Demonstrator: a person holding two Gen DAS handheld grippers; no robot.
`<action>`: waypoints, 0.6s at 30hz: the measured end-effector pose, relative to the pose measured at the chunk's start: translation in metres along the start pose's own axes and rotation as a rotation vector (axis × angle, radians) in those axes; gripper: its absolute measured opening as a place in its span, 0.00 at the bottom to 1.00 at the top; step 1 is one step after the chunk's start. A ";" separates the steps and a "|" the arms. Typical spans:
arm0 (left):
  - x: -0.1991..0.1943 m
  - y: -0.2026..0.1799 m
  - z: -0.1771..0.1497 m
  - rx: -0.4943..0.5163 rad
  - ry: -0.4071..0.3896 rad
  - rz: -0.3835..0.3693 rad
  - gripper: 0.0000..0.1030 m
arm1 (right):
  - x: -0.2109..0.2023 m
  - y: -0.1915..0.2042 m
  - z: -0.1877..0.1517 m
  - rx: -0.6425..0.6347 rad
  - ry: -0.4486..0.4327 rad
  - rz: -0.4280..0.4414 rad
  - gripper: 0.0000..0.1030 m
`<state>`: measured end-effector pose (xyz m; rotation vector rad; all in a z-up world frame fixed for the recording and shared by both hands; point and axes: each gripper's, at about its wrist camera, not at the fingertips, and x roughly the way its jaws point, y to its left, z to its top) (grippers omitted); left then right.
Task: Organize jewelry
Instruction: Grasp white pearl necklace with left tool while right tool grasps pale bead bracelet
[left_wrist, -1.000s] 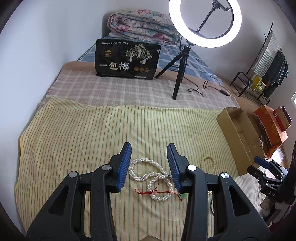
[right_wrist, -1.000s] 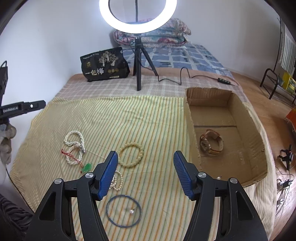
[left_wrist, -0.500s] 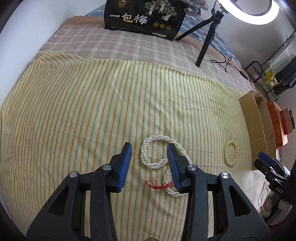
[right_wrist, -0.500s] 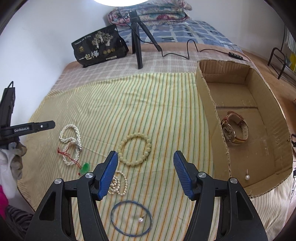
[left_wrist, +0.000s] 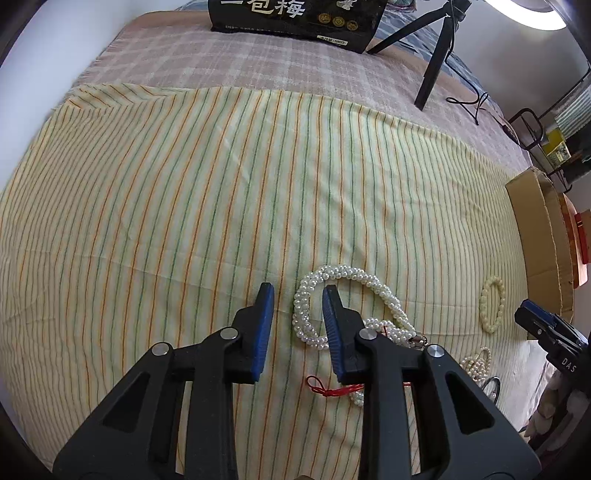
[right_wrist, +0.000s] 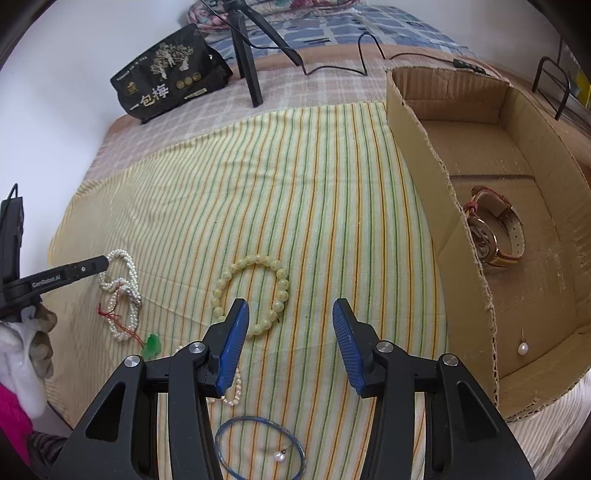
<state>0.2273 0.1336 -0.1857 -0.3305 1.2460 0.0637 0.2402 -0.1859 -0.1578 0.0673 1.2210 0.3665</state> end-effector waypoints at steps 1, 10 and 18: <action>0.001 0.001 0.000 -0.003 0.004 -0.001 0.26 | 0.002 0.000 0.000 0.006 0.003 -0.001 0.44; 0.009 0.004 -0.003 0.009 0.023 0.019 0.22 | 0.024 -0.002 0.003 0.030 0.037 -0.018 0.40; 0.016 -0.006 -0.001 0.034 0.003 0.055 0.20 | 0.034 0.005 0.008 0.000 0.034 -0.069 0.40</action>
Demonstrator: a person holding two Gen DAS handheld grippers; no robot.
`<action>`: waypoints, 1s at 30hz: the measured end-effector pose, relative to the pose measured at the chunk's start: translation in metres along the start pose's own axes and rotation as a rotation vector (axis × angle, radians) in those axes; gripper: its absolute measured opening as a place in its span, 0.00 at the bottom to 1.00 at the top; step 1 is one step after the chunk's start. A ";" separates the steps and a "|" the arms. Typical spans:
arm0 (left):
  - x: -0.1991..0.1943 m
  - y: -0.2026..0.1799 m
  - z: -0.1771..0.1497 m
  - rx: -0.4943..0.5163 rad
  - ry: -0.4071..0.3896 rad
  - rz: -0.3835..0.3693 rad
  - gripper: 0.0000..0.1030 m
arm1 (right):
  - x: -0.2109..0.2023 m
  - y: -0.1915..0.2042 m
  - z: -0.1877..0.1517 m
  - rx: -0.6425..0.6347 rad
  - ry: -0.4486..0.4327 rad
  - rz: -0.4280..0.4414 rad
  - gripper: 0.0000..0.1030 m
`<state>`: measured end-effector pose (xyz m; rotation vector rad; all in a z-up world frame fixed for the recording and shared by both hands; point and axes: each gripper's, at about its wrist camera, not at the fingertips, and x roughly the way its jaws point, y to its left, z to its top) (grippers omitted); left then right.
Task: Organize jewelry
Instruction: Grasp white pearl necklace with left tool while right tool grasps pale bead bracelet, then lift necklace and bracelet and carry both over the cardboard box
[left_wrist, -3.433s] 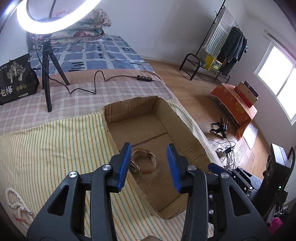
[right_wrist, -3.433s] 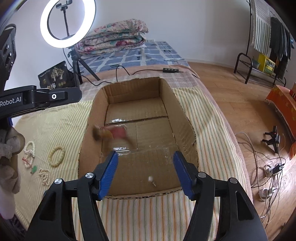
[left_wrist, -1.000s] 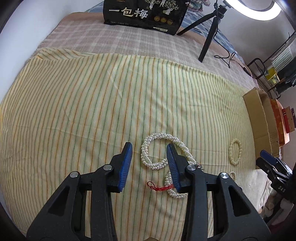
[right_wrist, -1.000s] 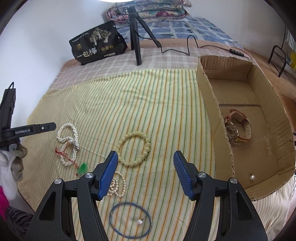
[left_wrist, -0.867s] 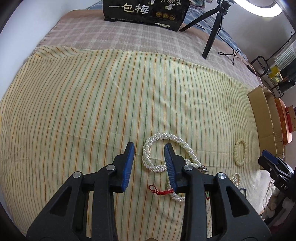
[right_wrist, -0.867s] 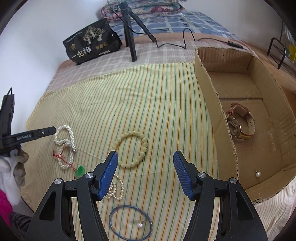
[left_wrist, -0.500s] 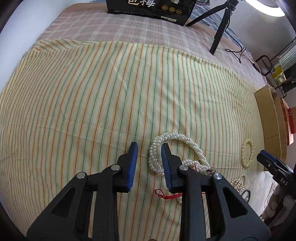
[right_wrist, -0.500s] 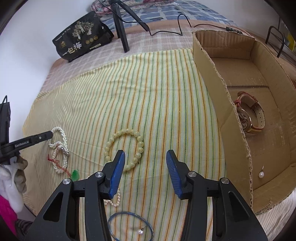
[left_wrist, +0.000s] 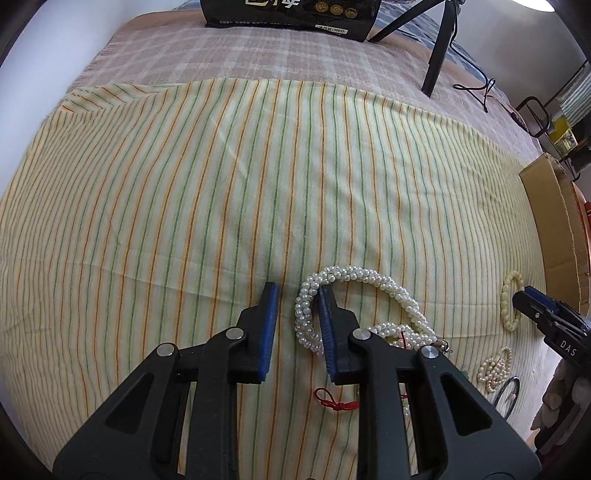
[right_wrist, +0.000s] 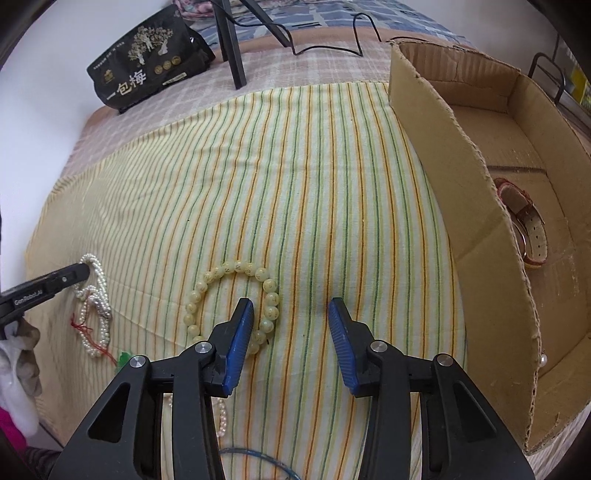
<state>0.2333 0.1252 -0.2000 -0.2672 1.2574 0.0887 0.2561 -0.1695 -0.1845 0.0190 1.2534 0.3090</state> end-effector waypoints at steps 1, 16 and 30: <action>0.001 -0.001 0.000 -0.003 -0.002 0.001 0.19 | 0.000 0.001 0.000 -0.009 -0.002 -0.007 0.39; -0.020 0.001 -0.003 -0.058 -0.066 -0.020 0.05 | -0.013 0.005 -0.006 -0.050 -0.060 -0.003 0.06; -0.078 -0.010 -0.003 -0.083 -0.170 -0.141 0.05 | -0.055 0.017 -0.008 -0.075 -0.170 0.042 0.06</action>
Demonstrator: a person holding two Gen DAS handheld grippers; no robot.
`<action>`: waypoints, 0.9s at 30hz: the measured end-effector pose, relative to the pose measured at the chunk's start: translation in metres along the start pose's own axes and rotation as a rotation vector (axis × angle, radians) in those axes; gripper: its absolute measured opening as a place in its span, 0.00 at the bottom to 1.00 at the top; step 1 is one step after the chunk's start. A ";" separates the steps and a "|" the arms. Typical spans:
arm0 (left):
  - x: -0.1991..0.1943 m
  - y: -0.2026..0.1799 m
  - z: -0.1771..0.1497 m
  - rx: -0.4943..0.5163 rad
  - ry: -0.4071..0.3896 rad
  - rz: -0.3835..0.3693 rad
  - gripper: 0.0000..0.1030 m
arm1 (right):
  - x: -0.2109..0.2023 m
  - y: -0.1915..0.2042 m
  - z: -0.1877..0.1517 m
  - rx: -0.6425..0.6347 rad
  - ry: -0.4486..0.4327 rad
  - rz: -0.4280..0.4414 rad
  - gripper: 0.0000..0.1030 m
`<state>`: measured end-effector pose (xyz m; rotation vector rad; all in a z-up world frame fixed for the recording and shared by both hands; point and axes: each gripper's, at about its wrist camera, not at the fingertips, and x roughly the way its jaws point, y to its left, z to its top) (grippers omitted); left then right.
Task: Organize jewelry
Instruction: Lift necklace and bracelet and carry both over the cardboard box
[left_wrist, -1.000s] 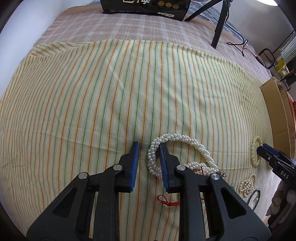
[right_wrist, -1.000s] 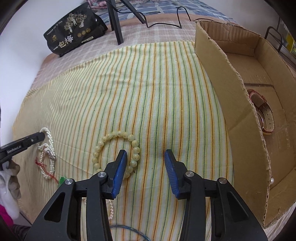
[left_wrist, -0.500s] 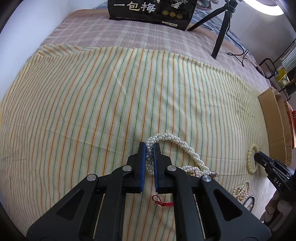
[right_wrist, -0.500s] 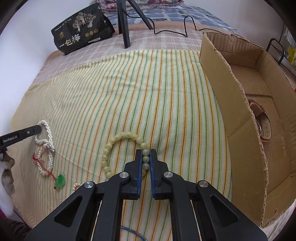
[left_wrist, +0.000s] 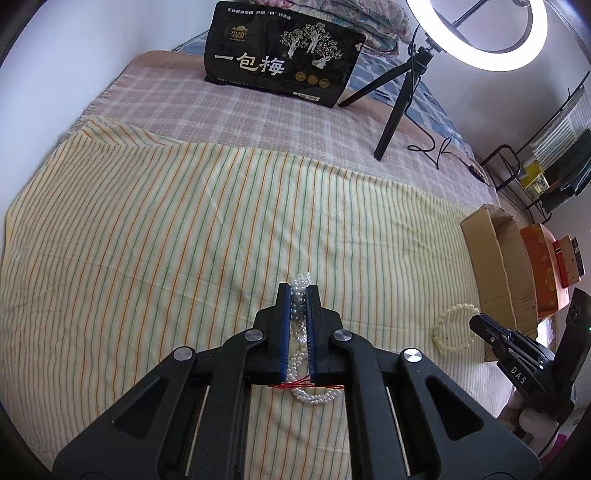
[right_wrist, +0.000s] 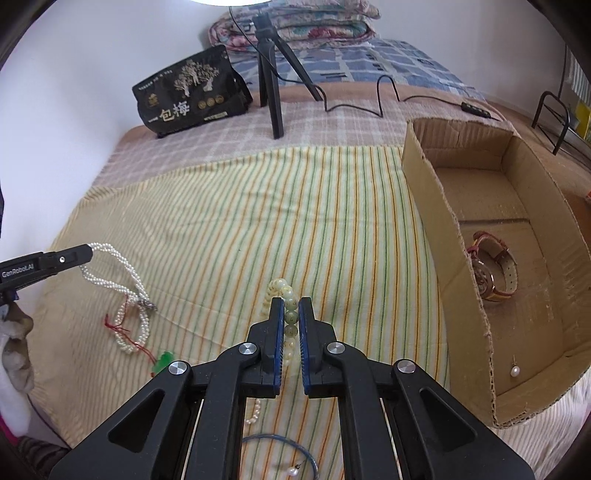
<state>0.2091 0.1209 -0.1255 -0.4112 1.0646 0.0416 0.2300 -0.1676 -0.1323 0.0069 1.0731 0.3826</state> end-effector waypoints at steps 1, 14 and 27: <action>-0.004 0.000 0.000 -0.004 -0.007 -0.009 0.05 | -0.002 0.000 0.001 0.000 -0.008 0.001 0.06; -0.064 -0.021 0.020 -0.014 -0.136 -0.135 0.05 | -0.034 0.001 0.010 -0.003 -0.091 0.024 0.06; -0.102 -0.053 0.030 0.006 -0.228 -0.222 0.05 | -0.075 -0.015 0.012 0.011 -0.171 0.043 0.06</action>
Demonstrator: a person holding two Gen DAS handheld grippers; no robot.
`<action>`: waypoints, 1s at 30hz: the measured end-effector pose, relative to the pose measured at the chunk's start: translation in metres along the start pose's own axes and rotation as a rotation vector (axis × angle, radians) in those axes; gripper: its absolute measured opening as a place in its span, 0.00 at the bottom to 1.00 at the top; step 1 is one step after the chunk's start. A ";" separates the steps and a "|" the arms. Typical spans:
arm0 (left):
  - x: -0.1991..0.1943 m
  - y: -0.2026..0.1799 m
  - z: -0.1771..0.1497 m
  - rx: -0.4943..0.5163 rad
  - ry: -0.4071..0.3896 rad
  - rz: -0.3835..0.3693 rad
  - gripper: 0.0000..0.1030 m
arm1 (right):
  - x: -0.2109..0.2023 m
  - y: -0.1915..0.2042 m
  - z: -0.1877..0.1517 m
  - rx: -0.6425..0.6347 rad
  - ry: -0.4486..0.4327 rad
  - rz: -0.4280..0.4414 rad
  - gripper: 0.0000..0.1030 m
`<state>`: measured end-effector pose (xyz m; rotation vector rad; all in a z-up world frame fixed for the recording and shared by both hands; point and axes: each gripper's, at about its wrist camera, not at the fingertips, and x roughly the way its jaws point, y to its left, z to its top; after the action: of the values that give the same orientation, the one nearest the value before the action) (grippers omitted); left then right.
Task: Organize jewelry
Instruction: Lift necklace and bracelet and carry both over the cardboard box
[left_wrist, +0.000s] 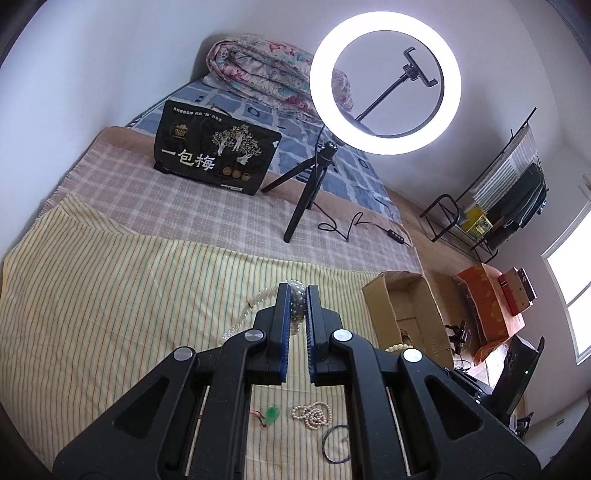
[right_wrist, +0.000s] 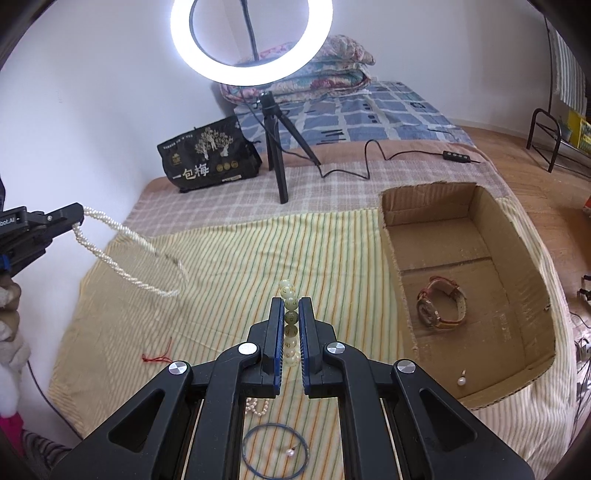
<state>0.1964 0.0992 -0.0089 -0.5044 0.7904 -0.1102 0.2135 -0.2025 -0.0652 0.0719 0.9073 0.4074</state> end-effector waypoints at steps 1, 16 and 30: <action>0.000 -0.003 0.000 0.003 -0.004 -0.004 0.05 | -0.004 -0.002 0.001 0.001 -0.008 -0.003 0.06; 0.014 -0.072 0.000 0.077 -0.009 -0.091 0.05 | -0.053 -0.067 -0.010 0.085 -0.058 -0.050 0.06; 0.045 -0.152 -0.003 0.188 0.013 -0.156 0.05 | -0.076 -0.129 -0.027 0.167 -0.062 -0.114 0.06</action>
<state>0.2397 -0.0475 0.0315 -0.3865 0.7443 -0.3301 0.1913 -0.3524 -0.0541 0.1838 0.8780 0.2221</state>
